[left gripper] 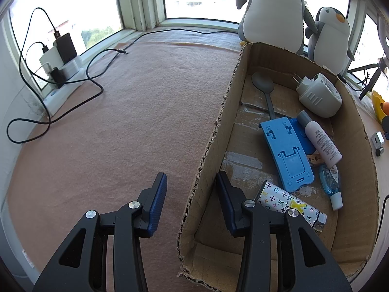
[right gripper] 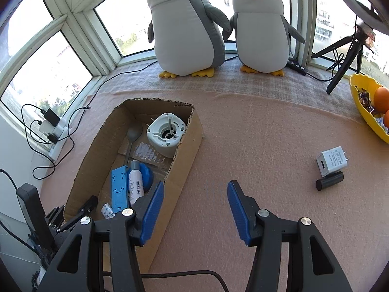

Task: Organize rigid objects
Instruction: 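Move the right gripper to the black cylinder and grasp it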

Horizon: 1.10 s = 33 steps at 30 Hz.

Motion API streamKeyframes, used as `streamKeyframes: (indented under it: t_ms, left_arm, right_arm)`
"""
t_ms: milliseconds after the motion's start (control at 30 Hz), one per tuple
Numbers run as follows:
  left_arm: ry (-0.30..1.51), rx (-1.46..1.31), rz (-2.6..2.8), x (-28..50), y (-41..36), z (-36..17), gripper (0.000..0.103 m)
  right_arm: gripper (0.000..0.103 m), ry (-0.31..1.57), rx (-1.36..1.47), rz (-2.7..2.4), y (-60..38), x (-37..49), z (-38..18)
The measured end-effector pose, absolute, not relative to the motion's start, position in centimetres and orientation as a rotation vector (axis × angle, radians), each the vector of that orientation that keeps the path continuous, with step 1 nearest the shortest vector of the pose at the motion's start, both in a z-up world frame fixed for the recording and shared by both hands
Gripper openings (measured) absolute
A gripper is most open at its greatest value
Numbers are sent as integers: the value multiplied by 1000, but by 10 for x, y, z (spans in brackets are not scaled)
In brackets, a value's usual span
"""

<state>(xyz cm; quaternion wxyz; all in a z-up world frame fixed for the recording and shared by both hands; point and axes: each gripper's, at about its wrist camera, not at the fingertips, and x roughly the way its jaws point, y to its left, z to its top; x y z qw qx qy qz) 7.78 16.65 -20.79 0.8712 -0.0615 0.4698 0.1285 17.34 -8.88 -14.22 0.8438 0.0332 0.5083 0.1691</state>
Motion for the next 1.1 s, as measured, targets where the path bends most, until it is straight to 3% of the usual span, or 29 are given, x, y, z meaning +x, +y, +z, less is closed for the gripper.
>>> streamKeyframes:
  t_ms: [600,1100]
  left_arm:
    - [988,-95,274,78,164,-207,43]
    - [988,-77,302,78,160,-207,44]
  right_arm:
    - [50,1035,-117,280,-224,176,-184]
    - [51,1074,-102,334,-239,213,-208]
